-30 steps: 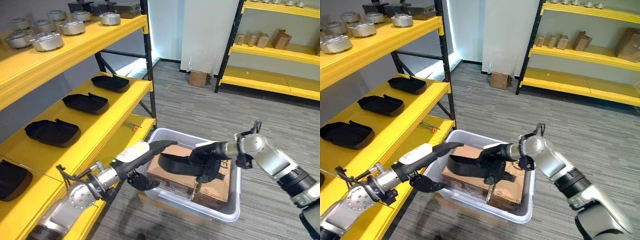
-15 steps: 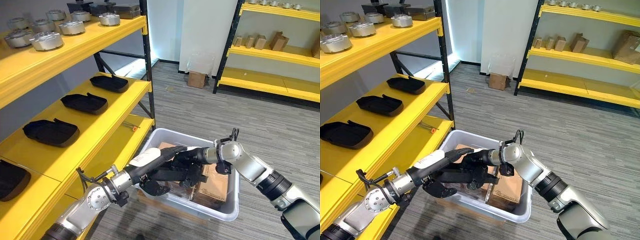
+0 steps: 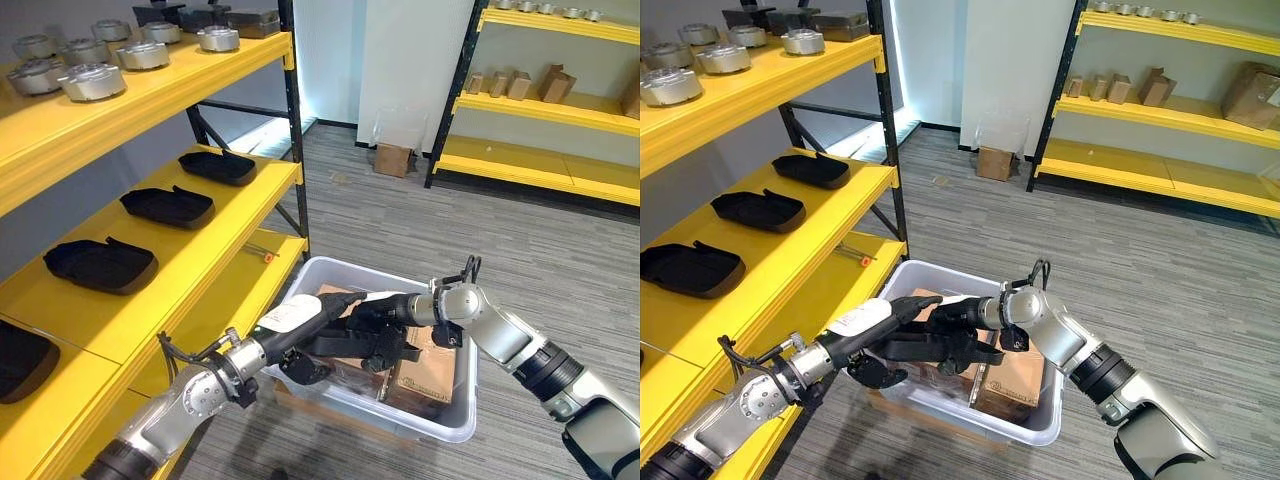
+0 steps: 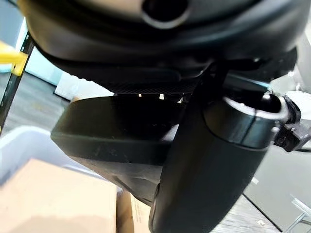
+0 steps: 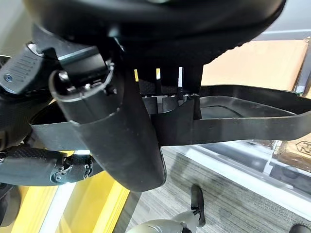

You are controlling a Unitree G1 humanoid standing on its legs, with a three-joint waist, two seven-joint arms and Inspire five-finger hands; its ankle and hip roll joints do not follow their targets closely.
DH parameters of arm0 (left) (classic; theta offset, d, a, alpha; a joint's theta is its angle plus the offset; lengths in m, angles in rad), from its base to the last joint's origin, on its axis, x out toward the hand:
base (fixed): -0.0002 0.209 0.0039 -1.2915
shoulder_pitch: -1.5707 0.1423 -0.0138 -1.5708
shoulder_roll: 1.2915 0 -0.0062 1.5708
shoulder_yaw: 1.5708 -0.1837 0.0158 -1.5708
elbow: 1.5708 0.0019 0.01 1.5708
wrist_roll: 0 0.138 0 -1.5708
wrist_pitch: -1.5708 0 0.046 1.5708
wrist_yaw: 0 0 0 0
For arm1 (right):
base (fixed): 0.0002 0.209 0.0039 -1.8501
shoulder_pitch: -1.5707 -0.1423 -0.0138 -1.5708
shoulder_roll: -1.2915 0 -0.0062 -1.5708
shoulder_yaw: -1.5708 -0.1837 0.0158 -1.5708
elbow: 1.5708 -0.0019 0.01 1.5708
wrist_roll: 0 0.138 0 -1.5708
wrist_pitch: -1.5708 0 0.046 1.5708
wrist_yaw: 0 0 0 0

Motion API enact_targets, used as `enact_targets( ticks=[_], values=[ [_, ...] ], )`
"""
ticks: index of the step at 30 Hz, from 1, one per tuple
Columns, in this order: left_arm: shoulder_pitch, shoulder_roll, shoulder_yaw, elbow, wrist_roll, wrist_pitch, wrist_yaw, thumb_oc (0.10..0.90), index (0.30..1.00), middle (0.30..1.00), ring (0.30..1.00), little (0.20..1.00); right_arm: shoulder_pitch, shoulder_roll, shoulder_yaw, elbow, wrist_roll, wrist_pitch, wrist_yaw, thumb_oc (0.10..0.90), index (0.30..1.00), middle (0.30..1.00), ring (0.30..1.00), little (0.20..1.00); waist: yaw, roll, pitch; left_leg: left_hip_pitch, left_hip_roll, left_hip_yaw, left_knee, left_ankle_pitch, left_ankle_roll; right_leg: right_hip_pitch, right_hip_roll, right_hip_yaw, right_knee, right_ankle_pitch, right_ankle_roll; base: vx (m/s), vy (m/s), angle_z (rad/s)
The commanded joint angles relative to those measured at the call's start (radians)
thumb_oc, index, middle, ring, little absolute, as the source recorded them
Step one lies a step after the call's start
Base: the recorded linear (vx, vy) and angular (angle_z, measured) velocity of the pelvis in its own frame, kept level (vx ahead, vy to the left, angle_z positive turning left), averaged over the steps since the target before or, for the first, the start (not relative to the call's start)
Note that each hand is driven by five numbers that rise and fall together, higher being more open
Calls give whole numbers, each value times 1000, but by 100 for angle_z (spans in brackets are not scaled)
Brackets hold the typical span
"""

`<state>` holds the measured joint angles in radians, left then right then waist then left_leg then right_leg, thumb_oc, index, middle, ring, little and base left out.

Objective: Move parts from the plastic box to the shelf.

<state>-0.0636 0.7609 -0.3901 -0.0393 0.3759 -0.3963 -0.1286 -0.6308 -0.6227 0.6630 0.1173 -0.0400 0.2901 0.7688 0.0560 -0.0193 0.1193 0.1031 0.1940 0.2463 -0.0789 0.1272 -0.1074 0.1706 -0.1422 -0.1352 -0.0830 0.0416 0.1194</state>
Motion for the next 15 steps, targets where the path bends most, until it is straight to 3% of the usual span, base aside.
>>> enact_targets(
  ticks=[1, 7, 13, 14, 15],
  values=[
    [-136, 10, -19, 3, 137, -69, 141, 900, 1000, 1000, 1000, 1000, -182, 14, -15, -64, 4, -75, -39, 400, 300, 300, 300, 300, 8, -5, -41, 31, 74, -19, -4, -43, -40, -23, -55, -91, 125, -76, 8, 0, 0, 0],
    [-170, 93, -21, -1, 261, -95, 240, 900, 1000, 1000, 1000, 1000, -185, -12, -2, -66, 16, -86, -36, 400, 300, 300, 300, 300, 2, -2, -46, 31, 76, -9, -3, -41, -41, -26, -59, -92, 126, -76, 12, 1, 3, -1],
    [-222, 131, -60, 23, 284, -62, 289, 900, 1000, 1000, 1000, 1000, -201, -5, 15, -62, 23, -86, -31, 400, 300, 300, 300, 300, -2, 0, -47, 33, 75, -3, -4, -42, -40, -26, -61, -94, 126, -74, 14, 3, 6, -1],
    [-222, 114, -71, 37, 260, -9, 265, 900, 1000, 1000, 1000, 1000, -206, 0, 23, -62, 20, -89, -27, 400, 300, 300, 300, 300, -1, 0, -47, 34, 75, -3, -4, -43, -39, -25, -60, -94, 126, -75, 13, 0, 0, 0],
    [-222, 111, -72, 38, 259, -2, 263, 900, 1000, 1000, 1000, 1000, -207, 1, 24, -61, 19, -90, -27, 400, 300, 300, 300, 300, -1, 0, -47, 35, 75, -3, -4, -43, -39, -25, -60, -94, 126, -75, 13, 0, 0, 0]
  ],
)
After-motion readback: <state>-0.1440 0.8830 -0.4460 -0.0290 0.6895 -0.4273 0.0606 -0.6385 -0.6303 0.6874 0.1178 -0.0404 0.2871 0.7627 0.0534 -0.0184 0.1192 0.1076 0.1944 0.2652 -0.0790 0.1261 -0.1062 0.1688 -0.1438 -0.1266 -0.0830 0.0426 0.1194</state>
